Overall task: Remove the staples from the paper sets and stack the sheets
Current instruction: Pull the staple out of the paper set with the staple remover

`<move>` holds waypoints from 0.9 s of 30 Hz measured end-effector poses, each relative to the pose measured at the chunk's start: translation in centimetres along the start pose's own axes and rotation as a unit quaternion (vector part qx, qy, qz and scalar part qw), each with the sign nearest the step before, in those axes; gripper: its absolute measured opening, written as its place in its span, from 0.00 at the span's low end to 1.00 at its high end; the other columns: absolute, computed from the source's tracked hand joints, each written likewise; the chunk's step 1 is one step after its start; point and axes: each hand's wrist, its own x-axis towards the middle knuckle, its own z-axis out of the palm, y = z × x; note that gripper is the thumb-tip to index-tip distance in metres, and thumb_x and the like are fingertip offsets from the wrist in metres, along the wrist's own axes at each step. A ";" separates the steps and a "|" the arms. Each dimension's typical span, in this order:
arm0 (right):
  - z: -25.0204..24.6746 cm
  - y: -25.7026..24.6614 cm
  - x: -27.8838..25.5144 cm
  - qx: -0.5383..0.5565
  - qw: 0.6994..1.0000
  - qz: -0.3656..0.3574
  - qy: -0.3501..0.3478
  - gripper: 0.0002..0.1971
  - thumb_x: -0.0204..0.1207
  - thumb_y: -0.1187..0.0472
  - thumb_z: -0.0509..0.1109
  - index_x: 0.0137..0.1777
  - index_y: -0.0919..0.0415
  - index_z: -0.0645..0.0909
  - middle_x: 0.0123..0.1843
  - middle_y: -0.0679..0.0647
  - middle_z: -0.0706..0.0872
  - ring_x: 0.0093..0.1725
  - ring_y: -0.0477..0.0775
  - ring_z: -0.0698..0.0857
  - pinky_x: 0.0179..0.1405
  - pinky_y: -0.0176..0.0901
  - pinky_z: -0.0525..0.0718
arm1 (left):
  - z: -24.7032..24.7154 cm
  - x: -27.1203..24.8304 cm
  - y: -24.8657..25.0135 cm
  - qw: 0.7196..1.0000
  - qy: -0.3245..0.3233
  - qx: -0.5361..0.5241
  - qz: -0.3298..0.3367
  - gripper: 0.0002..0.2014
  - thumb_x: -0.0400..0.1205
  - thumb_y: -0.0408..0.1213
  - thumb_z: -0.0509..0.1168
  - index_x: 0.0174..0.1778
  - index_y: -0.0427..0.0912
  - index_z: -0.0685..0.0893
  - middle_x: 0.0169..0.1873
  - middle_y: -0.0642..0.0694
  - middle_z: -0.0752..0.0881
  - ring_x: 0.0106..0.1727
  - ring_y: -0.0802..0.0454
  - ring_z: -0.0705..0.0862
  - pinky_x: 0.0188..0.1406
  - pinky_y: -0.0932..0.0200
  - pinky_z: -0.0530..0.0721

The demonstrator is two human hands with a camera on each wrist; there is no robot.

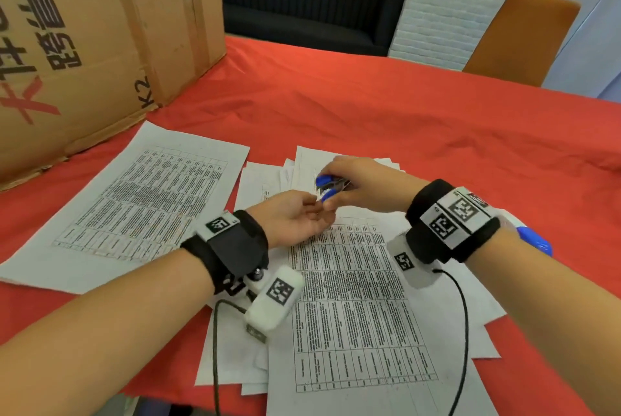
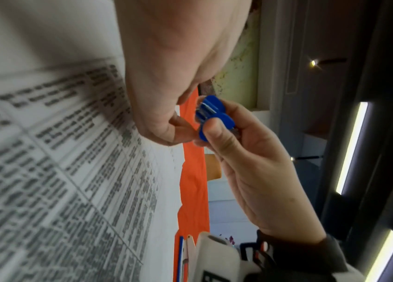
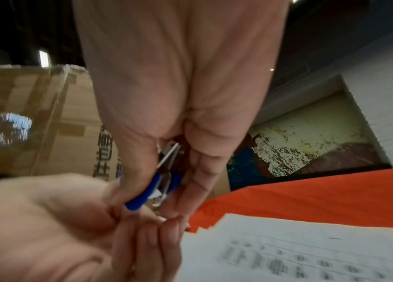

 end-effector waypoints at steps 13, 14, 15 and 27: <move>8.8 4.5 0.6 0.824 0.499 0.166 0.208 0.12 0.62 0.52 0.76 0.30 0.62 0.90 0.39 0.54 0.89 0.43 0.49 0.88 0.41 0.38 0.88 | -14.0 -21.4 5.4 0.741 -0.011 0.642 -0.198 0.19 0.86 0.28 0.52 0.31 0.42 0.81 0.21 0.54 0.74 0.20 0.63 0.69 0.19 0.72 0.66; 8.9 4.6 0.6 0.827 0.495 0.160 0.213 0.13 0.65 0.52 0.73 0.30 0.62 0.90 0.40 0.55 0.88 0.41 0.49 0.89 0.42 0.39 0.88 | -15.9 -22.5 4.9 0.718 0.010 0.657 -0.230 0.18 0.86 0.29 0.53 0.32 0.43 0.81 0.21 0.55 0.74 0.20 0.64 0.70 0.20 0.72 0.66; 8.9 4.9 0.5 0.830 0.490 0.154 0.216 0.13 0.65 0.52 0.73 0.32 0.62 0.90 0.40 0.55 0.88 0.40 0.49 0.89 0.44 0.40 0.89 | -17.6 -23.3 4.2 0.691 0.037 0.674 -0.260 0.17 0.85 0.28 0.53 0.33 0.43 0.81 0.21 0.55 0.74 0.21 0.64 0.70 0.20 0.72 0.66; 9.2 4.7 0.0 0.831 0.496 0.137 0.211 0.47 0.43 0.48 0.90 0.61 0.70 0.75 0.47 0.60 0.89 0.43 0.50 0.89 0.53 0.42 0.87 | -23.3 -21.7 -0.9 0.400 0.198 0.856 -0.259 0.29 0.83 0.45 0.59 0.81 0.50 0.61 0.78 0.48 0.68 0.75 0.50 0.72 0.67 0.64 0.71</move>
